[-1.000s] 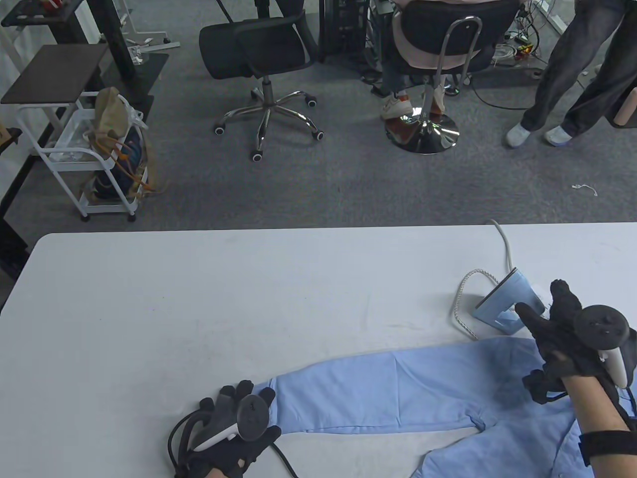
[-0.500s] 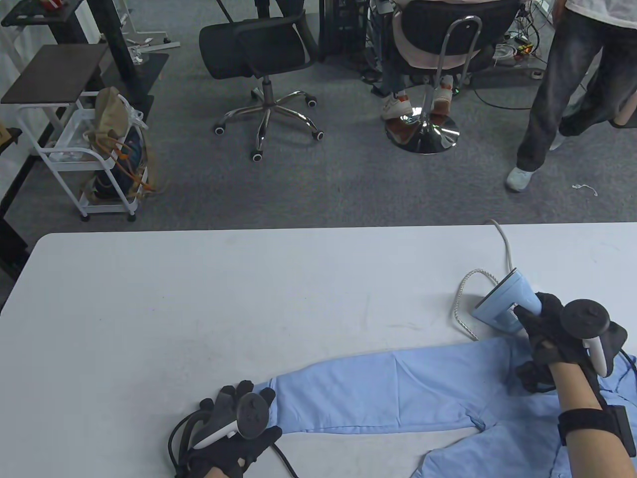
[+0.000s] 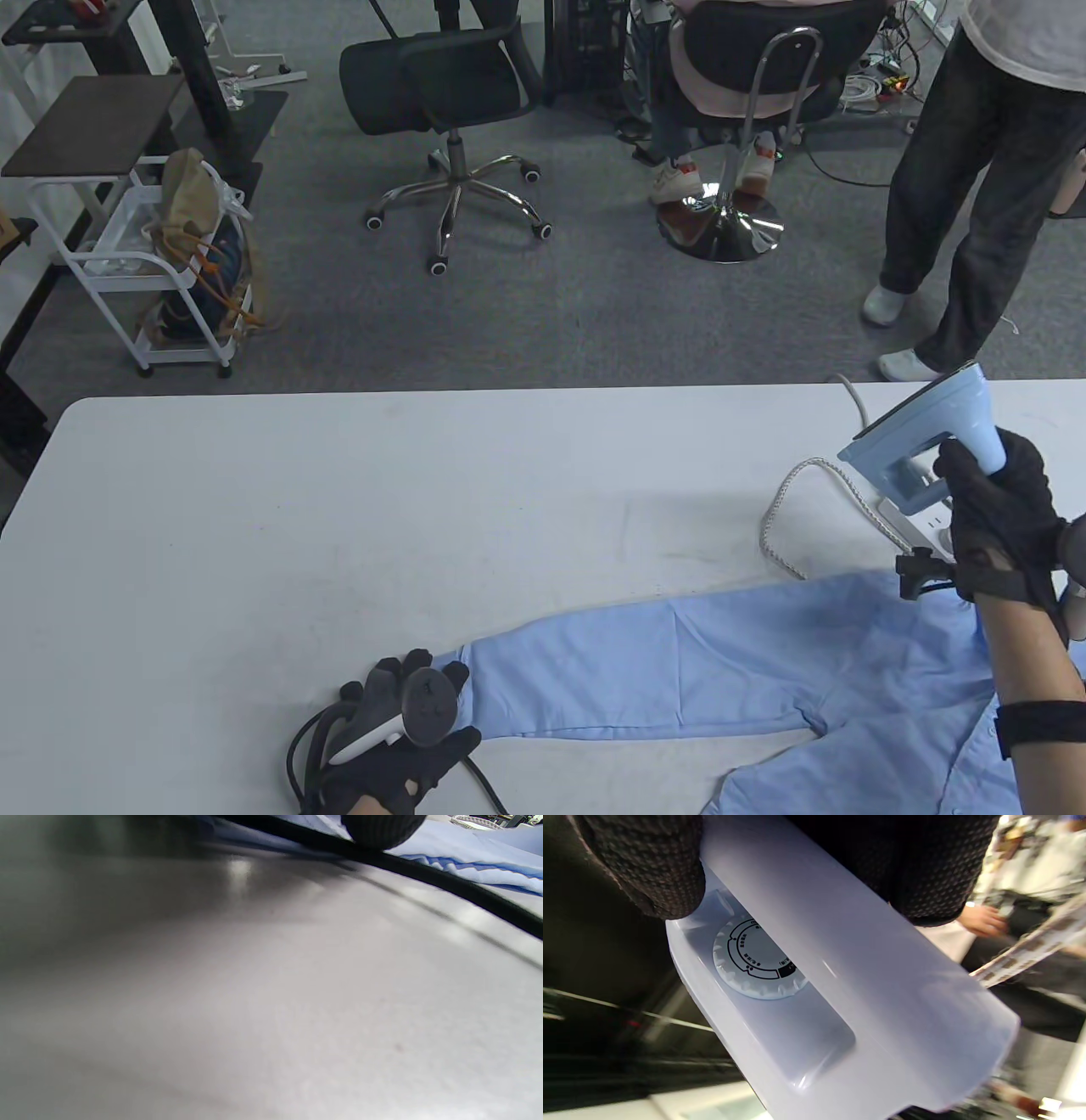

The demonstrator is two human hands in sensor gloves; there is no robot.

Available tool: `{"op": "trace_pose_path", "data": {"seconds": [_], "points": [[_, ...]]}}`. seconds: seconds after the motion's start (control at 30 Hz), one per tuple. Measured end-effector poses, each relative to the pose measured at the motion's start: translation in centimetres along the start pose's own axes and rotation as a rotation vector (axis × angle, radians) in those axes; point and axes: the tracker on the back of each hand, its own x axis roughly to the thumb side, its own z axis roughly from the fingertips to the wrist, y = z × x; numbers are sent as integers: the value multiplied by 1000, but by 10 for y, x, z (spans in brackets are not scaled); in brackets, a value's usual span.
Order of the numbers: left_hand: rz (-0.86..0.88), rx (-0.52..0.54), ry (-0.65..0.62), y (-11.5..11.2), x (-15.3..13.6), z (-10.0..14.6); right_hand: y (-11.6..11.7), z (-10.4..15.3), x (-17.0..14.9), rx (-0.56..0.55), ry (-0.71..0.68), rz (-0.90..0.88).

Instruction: Iron long-sleeve shirt with electric iron on table

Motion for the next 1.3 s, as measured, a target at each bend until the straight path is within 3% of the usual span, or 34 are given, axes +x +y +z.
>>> {"op": "trace_pose_path", "data": {"seconds": [0.17,0.27,0.4,0.63,0.77,0.97,1.17,1.3], "points": [[4,-3,2,0,0,0,16,11,77,44,-213,-60],[9,-4,3,0,0,0,51,35,120,167,-418,47],[13,-3,5,0,-1,0,106,73,153,340,-588,164],[12,-4,8,0,0,0,228,169,160,892,-637,459],[17,-4,6,0,-1,1,282,225,140,1097,-604,606],[17,-11,6,0,-1,0,317,260,119,1281,-510,701],[26,-10,3,1,-2,0,319,261,112,1236,-475,715],[38,74,27,3,0,1,324,265,112,1211,-490,772]]}}
